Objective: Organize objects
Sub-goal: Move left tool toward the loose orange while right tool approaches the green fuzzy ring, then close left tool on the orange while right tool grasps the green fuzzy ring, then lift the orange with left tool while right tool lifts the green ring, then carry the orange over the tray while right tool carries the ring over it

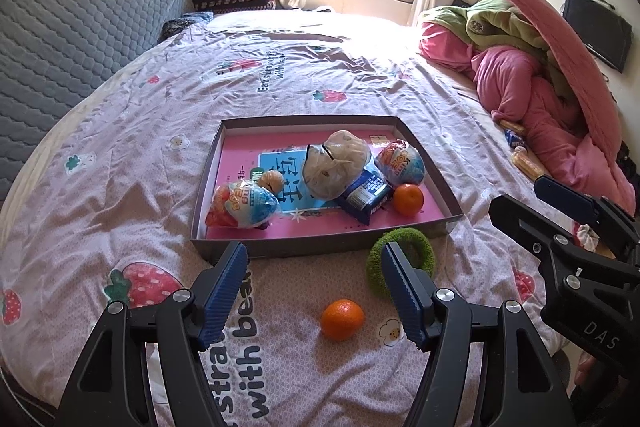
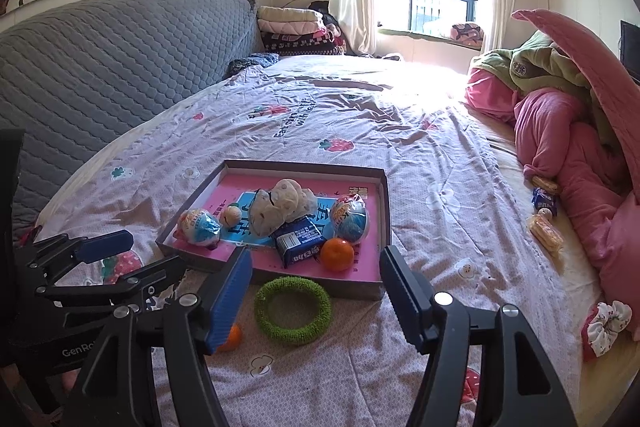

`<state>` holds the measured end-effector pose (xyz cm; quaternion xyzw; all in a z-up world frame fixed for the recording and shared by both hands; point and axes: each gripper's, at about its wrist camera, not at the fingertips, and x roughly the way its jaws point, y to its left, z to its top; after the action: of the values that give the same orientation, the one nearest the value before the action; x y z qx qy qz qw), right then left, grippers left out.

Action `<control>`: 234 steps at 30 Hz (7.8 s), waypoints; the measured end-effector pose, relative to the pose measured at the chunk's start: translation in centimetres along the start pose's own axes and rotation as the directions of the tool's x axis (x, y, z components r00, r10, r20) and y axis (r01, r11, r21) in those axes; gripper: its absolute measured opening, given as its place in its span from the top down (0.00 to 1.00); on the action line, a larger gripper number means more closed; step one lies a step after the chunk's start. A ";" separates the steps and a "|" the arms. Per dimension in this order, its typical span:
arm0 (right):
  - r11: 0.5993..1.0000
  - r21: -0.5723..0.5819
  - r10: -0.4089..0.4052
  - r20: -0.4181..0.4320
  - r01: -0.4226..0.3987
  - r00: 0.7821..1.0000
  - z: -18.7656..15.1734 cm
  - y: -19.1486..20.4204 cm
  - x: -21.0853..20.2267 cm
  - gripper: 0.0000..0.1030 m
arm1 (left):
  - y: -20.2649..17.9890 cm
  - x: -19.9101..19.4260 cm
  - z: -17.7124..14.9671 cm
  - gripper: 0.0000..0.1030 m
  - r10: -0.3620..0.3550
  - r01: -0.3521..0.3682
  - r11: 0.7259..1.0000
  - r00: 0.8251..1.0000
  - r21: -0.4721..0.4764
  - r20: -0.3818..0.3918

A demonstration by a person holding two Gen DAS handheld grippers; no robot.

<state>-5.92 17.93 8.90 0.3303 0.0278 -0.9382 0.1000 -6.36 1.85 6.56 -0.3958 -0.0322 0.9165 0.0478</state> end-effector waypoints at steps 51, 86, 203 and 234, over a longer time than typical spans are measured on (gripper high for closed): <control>1.000 -0.013 0.009 -0.193 -0.012 0.981 -6.8 0.9 4.3 0.36 | -0.5 5.6 -7.5 0.31 -0.026 0.039 0.997 0.979 0.059 -0.202; 0.999 0.031 -0.024 -0.234 0.033 0.972 -6.4 -0.5 9.7 0.36 | 0.0 9.5 -6.6 0.40 -0.121 0.127 0.992 0.980 0.028 -0.158; 0.998 0.044 -0.045 0.066 0.042 0.997 2.4 -0.6 4.2 0.86 | 1.8 4.1 6.1 0.62 -0.074 0.077 0.997 0.992 -0.024 0.104; 0.997 0.040 -0.058 -0.043 0.059 0.997 0.4 -1.6 12.8 0.86 | 2.3 13.9 5.4 0.61 -0.070 0.071 0.997 0.997 -0.025 0.016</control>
<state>-16.26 17.28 1.19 0.3509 0.0203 -0.9339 0.0651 -19.93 1.07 0.03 -0.3880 -0.0582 0.9168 0.0748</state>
